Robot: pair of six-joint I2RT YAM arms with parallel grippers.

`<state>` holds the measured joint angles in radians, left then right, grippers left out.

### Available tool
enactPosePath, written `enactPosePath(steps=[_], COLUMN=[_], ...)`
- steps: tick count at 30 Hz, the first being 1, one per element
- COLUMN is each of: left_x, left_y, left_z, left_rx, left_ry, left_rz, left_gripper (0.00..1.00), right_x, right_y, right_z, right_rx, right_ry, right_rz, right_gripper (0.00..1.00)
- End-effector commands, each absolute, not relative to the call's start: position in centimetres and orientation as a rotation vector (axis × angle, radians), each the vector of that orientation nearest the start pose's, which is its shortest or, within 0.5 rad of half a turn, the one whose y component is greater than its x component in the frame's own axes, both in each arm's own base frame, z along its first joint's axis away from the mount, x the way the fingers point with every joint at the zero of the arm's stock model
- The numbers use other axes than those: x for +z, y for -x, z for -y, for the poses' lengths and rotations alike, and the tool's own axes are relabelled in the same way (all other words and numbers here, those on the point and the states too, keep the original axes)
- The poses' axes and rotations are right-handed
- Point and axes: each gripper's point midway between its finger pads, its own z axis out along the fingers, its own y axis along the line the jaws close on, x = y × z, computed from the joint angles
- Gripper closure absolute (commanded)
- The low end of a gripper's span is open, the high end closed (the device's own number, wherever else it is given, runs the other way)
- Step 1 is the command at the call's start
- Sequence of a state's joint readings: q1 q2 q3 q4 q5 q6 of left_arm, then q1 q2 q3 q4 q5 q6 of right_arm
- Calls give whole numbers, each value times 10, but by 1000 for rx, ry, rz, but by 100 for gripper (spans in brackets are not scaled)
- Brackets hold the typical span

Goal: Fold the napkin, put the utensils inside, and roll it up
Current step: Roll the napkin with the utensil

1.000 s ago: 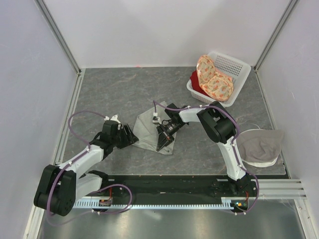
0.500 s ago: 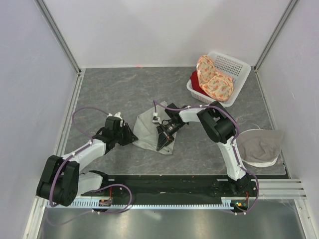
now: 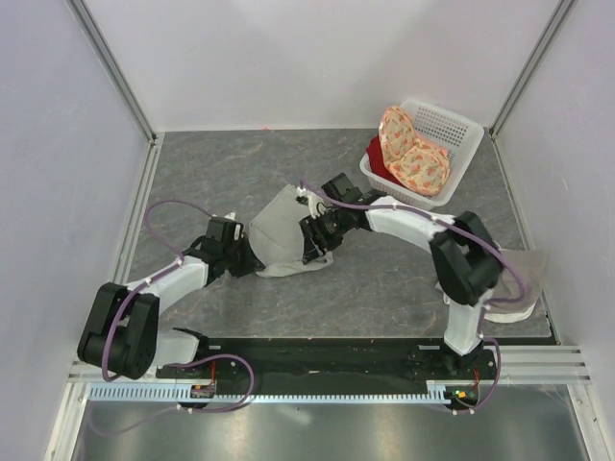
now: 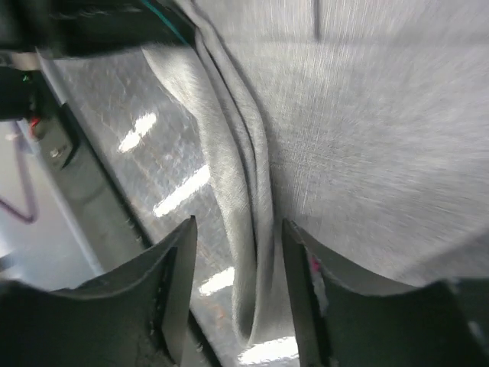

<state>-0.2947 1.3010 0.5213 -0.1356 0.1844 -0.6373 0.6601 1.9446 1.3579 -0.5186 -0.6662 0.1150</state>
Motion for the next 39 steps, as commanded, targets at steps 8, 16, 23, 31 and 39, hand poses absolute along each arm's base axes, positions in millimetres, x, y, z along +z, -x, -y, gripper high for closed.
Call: enactPosePath(steps=[8,16,23,31,39], left_x=[15,23,26,28,32], left_y=[-251,-253,-254,-255,-257], left_z=[128,130,133,134,136], left_rx=[-522,-536,-557,-563,-579], left_ry=[328,321,307,293,282], left_rz=[-2655,-2645,-2641,-2632,-2623], left_gripper=[98,98,98,98,98], right_x=[132,104,88,94,73], right_y=[-224,-212,-231,-252,-268], right_z=[-357,-365,-367,-360,-347], right_rx=[665,648,582,591,606], right_ry=[1302,1359,1317,1250,1237], right_rz=[-1969,-2019,-2103,-2119,-2174], right_gripper=[38,37,37,38,38])
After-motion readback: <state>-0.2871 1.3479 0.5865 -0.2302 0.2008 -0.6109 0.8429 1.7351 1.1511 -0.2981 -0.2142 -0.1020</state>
